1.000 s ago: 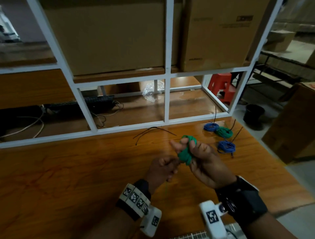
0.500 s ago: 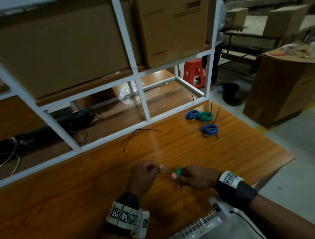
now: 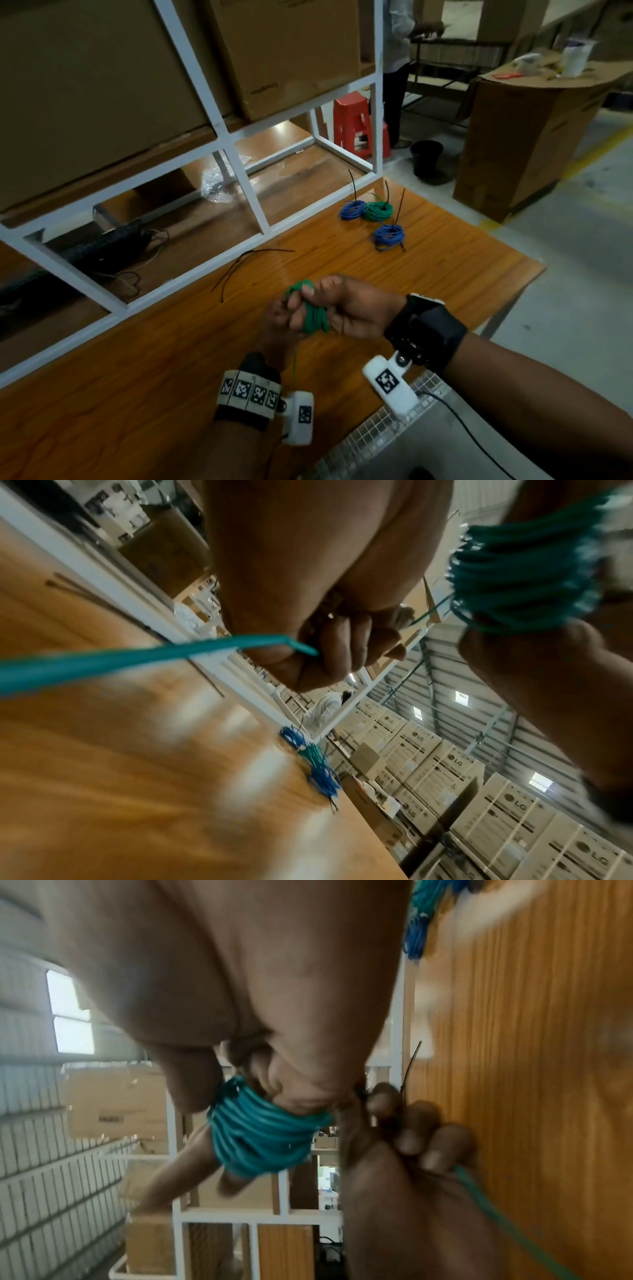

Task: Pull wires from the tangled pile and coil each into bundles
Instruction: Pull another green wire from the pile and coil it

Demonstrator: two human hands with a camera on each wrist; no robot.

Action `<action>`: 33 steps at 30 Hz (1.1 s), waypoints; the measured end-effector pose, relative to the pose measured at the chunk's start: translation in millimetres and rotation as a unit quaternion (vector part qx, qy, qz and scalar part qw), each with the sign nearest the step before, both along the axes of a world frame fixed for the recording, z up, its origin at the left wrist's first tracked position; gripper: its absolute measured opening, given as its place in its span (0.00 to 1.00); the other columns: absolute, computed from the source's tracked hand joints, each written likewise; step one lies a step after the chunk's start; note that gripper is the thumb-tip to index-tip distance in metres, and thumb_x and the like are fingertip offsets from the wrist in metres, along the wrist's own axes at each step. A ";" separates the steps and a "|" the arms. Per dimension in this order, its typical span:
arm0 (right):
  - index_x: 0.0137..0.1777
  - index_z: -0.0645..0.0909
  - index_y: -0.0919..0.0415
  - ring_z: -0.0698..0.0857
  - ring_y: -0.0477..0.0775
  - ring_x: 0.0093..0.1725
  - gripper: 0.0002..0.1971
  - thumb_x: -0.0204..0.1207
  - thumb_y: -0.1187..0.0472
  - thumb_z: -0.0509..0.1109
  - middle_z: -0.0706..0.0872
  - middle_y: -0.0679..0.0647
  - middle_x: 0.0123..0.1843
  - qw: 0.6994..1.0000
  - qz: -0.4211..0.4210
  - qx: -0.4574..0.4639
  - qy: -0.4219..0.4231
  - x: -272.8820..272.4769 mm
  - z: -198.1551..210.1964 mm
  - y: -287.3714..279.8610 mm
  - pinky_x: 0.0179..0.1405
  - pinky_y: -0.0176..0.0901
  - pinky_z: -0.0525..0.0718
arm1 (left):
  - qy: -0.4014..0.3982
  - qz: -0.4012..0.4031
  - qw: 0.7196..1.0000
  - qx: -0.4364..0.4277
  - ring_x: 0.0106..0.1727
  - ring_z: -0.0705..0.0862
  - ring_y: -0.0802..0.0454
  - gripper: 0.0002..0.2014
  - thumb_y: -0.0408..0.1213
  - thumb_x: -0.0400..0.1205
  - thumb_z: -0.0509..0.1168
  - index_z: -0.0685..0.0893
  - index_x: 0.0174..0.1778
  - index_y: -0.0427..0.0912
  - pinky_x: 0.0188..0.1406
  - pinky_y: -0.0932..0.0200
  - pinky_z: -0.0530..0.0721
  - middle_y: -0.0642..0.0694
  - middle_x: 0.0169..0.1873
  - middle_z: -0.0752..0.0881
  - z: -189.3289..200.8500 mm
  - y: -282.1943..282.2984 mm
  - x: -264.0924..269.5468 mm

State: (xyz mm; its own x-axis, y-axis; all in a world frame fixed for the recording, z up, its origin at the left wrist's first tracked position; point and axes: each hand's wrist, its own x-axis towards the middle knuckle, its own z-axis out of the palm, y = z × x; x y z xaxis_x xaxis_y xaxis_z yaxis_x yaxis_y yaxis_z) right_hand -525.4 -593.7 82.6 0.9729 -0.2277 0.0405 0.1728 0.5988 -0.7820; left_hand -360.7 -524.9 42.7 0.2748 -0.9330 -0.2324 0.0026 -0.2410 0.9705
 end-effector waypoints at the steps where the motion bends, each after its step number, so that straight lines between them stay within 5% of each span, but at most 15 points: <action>1: 0.62 0.82 0.68 0.90 0.60 0.58 0.14 0.88 0.57 0.64 0.92 0.62 0.58 0.998 -0.033 0.046 -0.022 3.4 3.6 -3.4 0.48 0.40 0.92 | -0.008 -0.005 1.000 0.012 0.44 0.91 0.58 0.12 0.28 0.88 0.60 0.83 0.53 0.52 0.39 0.60 0.89 0.61 0.38 0.91 -4.1 2.6 -6.8; 3: 0.62 0.84 0.66 0.89 0.61 0.61 0.14 0.86 0.55 0.67 0.91 0.63 0.62 0.986 -0.137 0.095 -0.026 7.9 8.0 -12.0 0.49 0.39 0.92 | -0.054 -0.016 0.998 0.018 0.31 0.85 0.60 0.13 0.34 0.89 0.60 0.83 0.44 0.56 0.32 0.60 0.84 0.59 0.28 0.87 -8.9 8.4 -22.6; 5: 0.60 0.86 0.65 0.89 0.65 0.62 0.14 0.89 0.55 0.65 0.92 0.62 0.60 0.958 -0.285 -0.017 0.020 9.8 0.3 -23.2 0.61 0.52 0.90 | -0.014 -0.037 0.999 0.018 0.23 0.74 0.57 0.11 0.47 0.85 0.67 0.88 0.39 0.51 0.23 0.60 0.71 0.53 0.24 0.80 -17.0 15.8 -35.0; 7: 0.56 0.89 0.64 0.88 0.72 0.49 0.17 0.91 0.51 0.64 0.94 0.56 0.52 0.871 -0.398 -0.263 0.113 8.4 -13.6 -34.9 0.53 0.69 0.87 | -0.011 -0.036 0.999 0.010 0.22 0.67 0.57 0.12 0.47 0.85 0.67 0.90 0.41 0.47 0.21 0.62 0.64 0.51 0.23 0.74 -27.8 25.5 -39.2; 8: 0.51 0.89 0.62 0.85 0.69 0.39 0.18 0.91 0.49 0.64 0.93 0.55 0.46 0.808 -0.420 -0.380 0.162 5.3 -21.5 -39.6 0.42 0.67 0.85 | -0.031 -0.027 0.999 0.010 0.22 0.66 0.57 0.11 0.44 0.85 0.67 0.90 0.42 0.44 0.21 0.63 0.64 0.51 0.22 0.73 -34.1 29.6 -38.6; 10: 0.42 0.80 0.55 0.82 0.61 0.34 0.18 0.90 0.46 0.62 0.87 0.57 0.40 0.696 -0.378 -0.562 0.239 -3.8 -35.5 -45.8 0.35 0.64 0.82 | -0.070 -0.003 0.997 0.010 0.23 0.70 0.59 0.11 0.41 0.85 0.67 0.90 0.45 0.38 0.22 0.68 0.68 0.53 0.22 0.74 -36.5 35.6 -34.1; 13: 0.41 0.73 0.54 0.80 0.57 0.34 0.16 0.90 0.48 0.62 0.81 0.55 0.38 0.643 -0.190 -0.687 0.279 -23.3 -40.7 -41.2 0.38 0.57 0.81 | -0.133 0.053 0.990 -0.006 0.30 0.78 0.58 0.10 0.45 0.82 0.72 0.89 0.42 0.42 0.30 0.67 0.75 0.54 0.25 0.80 -29.7 39.7 -11.1; 16: 0.44 0.85 0.62 0.84 0.46 0.35 0.25 0.92 0.45 0.57 0.85 0.46 0.35 0.692 -0.049 -0.652 0.308 -35.4 -25.9 -24.3 0.42 0.44 0.84 | -0.208 0.026 0.978 0.000 0.34 0.83 0.59 0.09 0.55 0.78 0.74 0.89 0.38 0.54 0.37 0.58 0.79 0.55 0.30 0.86 -14.6 43.4 12.5; 19: 0.51 0.91 0.62 0.83 0.30 0.36 0.27 0.94 0.47 0.54 0.86 0.33 0.30 0.765 0.085 -0.541 0.340 -36.0 -17.2 -9.9 0.44 0.24 0.76 | -0.306 -0.003 0.952 -0.008 0.39 0.85 0.60 0.07 0.53 0.80 0.72 0.89 0.42 0.56 0.36 0.63 0.79 0.54 0.35 0.88 8.7 39.6 18.6; 21: 0.53 0.91 0.53 0.86 0.32 0.50 0.20 0.94 0.50 0.57 0.94 0.39 0.47 0.800 0.121 -0.506 0.299 -33.7 -15.7 -3.8 0.57 0.30 0.78 | -0.324 -0.007 0.945 -0.041 0.38 0.85 0.63 0.06 0.50 0.78 0.73 0.89 0.43 0.54 0.35 0.67 0.82 0.54 0.36 0.89 21.0 29.7 19.2; 23: 0.52 0.88 0.50 0.87 0.55 0.66 0.17 0.94 0.53 0.58 0.93 0.57 0.59 0.854 0.111 -0.450 0.235 -28.6 -15.2 3.2 0.75 0.52 0.79 | -0.266 0.013 0.962 -0.058 0.34 0.85 0.64 0.06 0.45 0.76 0.76 0.91 0.44 0.47 0.33 0.68 0.83 0.51 0.35 0.90 20.9 19.2 23.4; 25: 0.56 0.86 0.60 0.84 0.70 0.69 0.15 0.93 0.58 0.57 0.92 0.64 0.56 0.915 0.082 -0.357 0.169 -26.3 -21.5 5.7 0.79 0.62 0.76 | -0.192 0.027 0.979 -0.064 0.30 0.83 0.60 0.09 0.46 0.75 0.76 0.92 0.44 0.46 0.31 0.64 0.81 0.50 0.32 0.89 10.5 11.9 26.4; 27: 0.58 0.84 0.64 0.87 0.65 0.64 0.15 0.92 0.59 0.56 0.92 0.59 0.53 0.959 0.024 -0.259 0.112 -22.0 -22.2 6.7 0.74 0.55 0.81 | -0.120 0.030 0.991 -0.044 0.30 0.81 0.55 0.08 0.49 0.76 0.73 0.93 0.43 0.50 0.29 0.58 0.79 0.50 0.30 0.88 -1.6 11.8 19.4; 29: 0.59 0.83 0.66 0.87 0.62 0.62 0.14 0.91 0.58 0.58 0.91 0.61 0.54 0.987 -0.035 -0.145 0.058 -15.6 -21.3 8.1 0.65 0.48 0.85 | -0.037 0.035 0.998 -0.030 0.29 0.81 0.54 0.03 0.38 0.80 0.74 0.90 0.41 0.47 0.29 0.59 0.79 0.50 0.27 0.87 -14.3 16.3 9.1; 33: 0.63 0.82 0.67 0.88 0.60 0.65 0.17 0.92 0.55 0.57 0.90 0.65 0.59 0.982 -0.178 -0.053 0.032 -8.5 -19.9 -0.5 0.58 0.59 0.87 | -0.012 -0.005 1.000 -0.011 0.22 0.74 0.57 0.06 0.44 0.79 0.73 0.92 0.37 0.53 0.20 0.61 0.68 0.50 0.27 0.85 -34.4 27.6 -16.5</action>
State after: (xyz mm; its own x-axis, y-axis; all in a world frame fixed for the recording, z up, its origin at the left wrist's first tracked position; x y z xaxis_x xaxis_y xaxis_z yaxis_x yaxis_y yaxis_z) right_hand -533.8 -594.2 62.7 0.8332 -0.5525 0.0228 0.3047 0.4244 -0.8527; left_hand -377.2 -497.3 8.2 0.2710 -0.9404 -0.2055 -0.0229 -0.2197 0.9753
